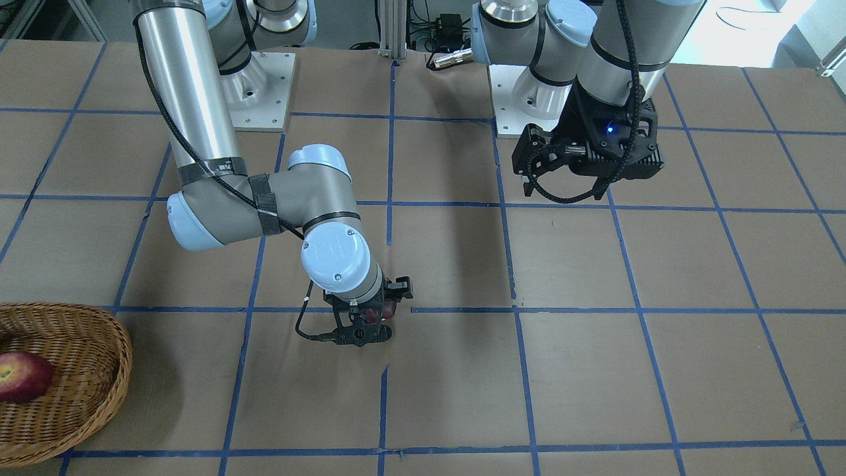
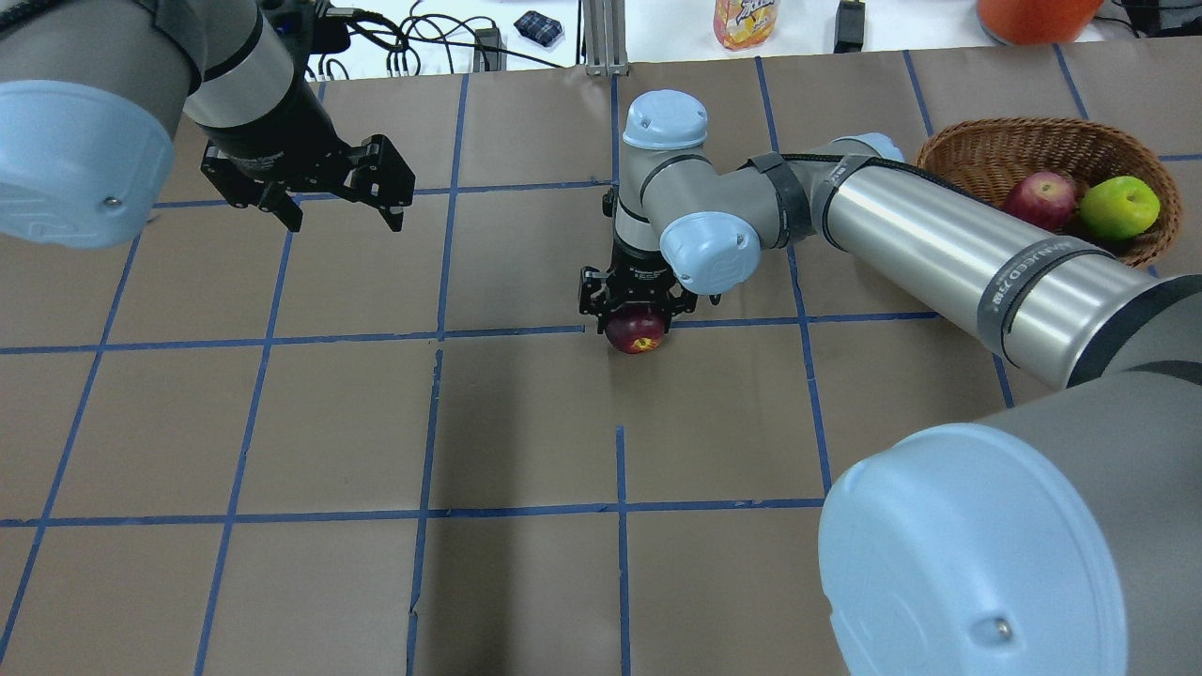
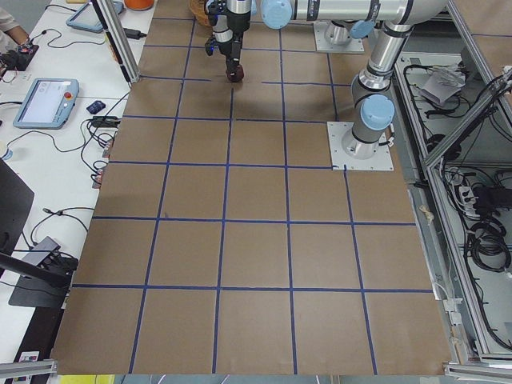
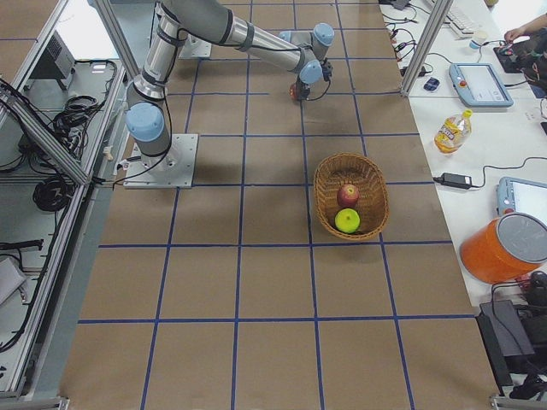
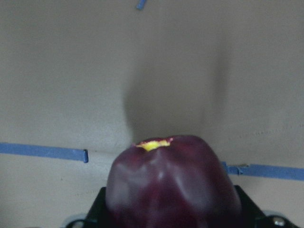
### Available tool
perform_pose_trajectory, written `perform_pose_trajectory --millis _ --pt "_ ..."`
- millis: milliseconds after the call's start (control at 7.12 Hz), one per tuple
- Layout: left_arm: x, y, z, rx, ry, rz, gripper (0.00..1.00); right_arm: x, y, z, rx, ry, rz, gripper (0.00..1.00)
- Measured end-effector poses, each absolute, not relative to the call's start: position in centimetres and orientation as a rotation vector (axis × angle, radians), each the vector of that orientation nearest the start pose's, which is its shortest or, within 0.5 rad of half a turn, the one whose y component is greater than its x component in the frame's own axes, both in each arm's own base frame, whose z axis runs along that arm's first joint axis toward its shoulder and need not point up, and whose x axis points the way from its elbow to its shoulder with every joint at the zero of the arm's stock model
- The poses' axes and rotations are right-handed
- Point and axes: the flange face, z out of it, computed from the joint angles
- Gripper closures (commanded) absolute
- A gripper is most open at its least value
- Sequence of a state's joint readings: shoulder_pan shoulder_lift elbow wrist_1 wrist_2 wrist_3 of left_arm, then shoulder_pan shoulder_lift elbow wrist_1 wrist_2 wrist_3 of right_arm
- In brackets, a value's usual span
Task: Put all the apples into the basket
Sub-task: 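Grasp the dark red apple with the right gripper and lift it toward the basket, then lower the dark red apple into the basket and open the right gripper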
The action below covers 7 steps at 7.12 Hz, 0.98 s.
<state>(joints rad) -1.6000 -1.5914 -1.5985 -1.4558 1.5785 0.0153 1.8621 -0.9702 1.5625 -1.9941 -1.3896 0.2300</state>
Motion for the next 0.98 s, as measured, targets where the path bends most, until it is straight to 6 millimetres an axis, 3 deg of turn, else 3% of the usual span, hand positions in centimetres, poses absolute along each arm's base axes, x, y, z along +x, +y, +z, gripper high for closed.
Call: perform_pose_trajectory --millis 281,421,562,843,983 --pt "-14.7 -50.2 47.6 0.069 3.132 -0.105 0.0 32.9 -58.3 19.0 -0.068 3.003 0.264 1.0" --pt "-14.7 -50.2 47.6 0.069 3.132 -0.105 0.0 31.8 -59.4 20.8 -0.043 3.01 0.213 1.0" --pt "-14.7 -50.2 47.5 0.068 3.132 -0.103 0.0 28.6 -61.6 23.8 0.028 3.017 0.157 1.0" --pt "-14.7 -50.2 47.5 0.068 3.132 -0.103 0.0 16.7 -66.8 31.5 0.271 3.026 0.091 1.0" --pt "-14.7 -50.2 47.5 0.068 3.132 -0.103 0.0 10.8 -68.3 33.9 0.342 3.061 0.054 1.0"
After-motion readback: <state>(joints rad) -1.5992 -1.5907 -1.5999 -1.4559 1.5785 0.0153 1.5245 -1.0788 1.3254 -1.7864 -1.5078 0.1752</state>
